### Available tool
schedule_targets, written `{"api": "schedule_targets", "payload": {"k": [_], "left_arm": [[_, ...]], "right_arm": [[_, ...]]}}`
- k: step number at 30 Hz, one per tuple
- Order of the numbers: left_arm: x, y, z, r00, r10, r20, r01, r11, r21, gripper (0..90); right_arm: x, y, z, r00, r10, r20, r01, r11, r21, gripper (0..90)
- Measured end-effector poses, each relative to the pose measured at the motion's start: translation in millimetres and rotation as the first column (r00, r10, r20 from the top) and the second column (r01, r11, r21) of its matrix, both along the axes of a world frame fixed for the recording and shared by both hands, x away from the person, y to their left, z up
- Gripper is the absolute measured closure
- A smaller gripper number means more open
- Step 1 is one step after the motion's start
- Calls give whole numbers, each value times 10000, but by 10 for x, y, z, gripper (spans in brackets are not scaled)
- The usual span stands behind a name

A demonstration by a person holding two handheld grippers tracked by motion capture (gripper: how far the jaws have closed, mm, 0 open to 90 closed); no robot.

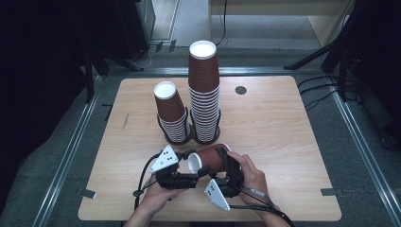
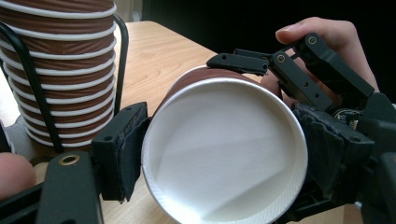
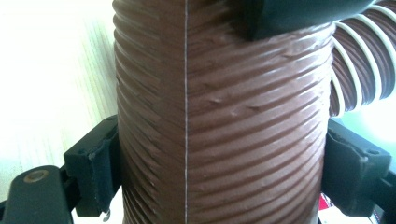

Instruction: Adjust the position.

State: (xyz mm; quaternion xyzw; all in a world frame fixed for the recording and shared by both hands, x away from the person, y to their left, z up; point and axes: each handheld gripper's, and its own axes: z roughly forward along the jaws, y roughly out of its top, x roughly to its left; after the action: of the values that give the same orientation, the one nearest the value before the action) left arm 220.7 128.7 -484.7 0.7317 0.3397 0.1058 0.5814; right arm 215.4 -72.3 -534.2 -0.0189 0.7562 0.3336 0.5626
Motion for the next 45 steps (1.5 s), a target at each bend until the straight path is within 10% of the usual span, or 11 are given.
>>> {"api": "schedule_targets", "payload": {"k": [22, 45], "left_arm": [[-9, -33, -6, 10000, -83, 50, 80, 9987, 507, 216], [60, 99, 22, 9961, 760, 448, -761, 9971, 3, 228]], "right_arm": [[-10, 8, 4, 10000, 49, 4, -49, 10000, -44, 131], [-50, -173, -9, 9975, -691, -125, 701, 9882, 1360, 0]]}}
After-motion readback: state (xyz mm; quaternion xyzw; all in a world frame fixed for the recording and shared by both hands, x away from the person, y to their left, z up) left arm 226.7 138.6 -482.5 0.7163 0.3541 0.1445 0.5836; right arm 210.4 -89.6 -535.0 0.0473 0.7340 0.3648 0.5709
